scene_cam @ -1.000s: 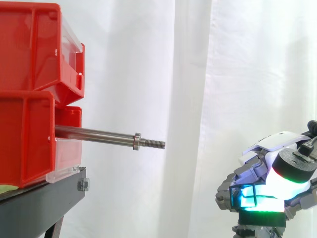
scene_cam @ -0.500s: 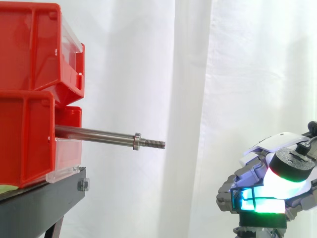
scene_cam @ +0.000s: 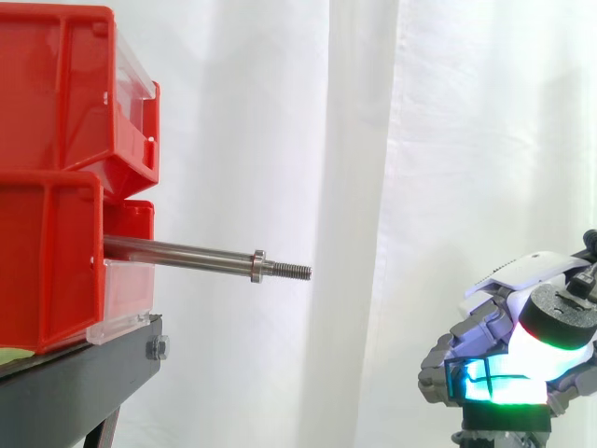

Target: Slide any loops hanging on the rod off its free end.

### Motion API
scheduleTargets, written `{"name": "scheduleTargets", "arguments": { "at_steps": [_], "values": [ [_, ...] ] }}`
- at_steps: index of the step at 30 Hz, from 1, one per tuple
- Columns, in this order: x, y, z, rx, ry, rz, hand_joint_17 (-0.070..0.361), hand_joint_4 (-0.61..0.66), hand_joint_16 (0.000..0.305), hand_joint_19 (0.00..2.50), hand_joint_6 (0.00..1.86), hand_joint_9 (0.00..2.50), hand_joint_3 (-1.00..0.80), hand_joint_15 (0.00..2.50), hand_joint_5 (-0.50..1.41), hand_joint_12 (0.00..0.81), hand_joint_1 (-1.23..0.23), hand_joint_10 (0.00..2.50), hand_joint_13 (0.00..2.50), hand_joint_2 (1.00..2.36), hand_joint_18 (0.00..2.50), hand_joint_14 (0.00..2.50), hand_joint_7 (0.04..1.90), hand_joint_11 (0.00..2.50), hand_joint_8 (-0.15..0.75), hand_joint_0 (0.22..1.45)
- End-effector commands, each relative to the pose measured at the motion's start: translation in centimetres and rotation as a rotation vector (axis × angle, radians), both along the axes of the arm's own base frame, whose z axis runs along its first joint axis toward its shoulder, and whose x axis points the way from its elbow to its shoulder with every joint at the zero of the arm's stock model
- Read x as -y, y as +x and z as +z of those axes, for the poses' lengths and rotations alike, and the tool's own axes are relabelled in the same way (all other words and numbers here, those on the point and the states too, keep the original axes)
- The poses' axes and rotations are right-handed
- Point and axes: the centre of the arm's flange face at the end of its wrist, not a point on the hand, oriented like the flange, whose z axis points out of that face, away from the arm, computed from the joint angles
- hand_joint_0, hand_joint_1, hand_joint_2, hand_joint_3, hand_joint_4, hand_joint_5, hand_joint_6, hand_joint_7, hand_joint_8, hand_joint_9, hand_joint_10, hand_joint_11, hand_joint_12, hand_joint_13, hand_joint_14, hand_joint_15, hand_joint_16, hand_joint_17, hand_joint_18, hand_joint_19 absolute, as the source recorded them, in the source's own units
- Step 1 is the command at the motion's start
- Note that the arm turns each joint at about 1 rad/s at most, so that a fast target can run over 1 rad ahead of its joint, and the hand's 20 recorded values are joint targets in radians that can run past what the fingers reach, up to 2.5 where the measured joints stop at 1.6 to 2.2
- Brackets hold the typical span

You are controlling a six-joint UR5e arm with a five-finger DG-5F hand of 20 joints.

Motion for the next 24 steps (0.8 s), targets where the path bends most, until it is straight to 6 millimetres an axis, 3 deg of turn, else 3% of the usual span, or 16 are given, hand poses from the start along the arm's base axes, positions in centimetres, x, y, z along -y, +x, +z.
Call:
{"name": "scheduleTargets", "arguments": {
  "at_steps": [1,6,24],
  "values": [
    [0.2,-0.1,0.5,-0.008,0.002,0.000,0.118,0.25,0.053,0.14,0.75,0.73,-0.46,0.00,-0.20,0.339,-0.81,0.01,0.62,1.00,0.71,0.00,1.38,0.25,0.322,0.63],
    [0.8,-0.1,1.9,-0.023,0.003,-0.009,0.117,0.25,0.052,0.14,0.76,0.74,-0.47,0.00,-0.20,0.336,-0.82,0.01,0.63,1.00,0.72,0.00,1.38,0.26,0.322,0.64],
    [1.1,-0.4,2.0,-0.049,0.004,-0.014,0.121,0.26,0.054,0.15,0.76,0.76,-0.50,0.00,-0.20,0.342,-0.73,0.01,0.63,1.00,0.72,0.00,1.37,0.26,0.336,0.56]
  ]
}}
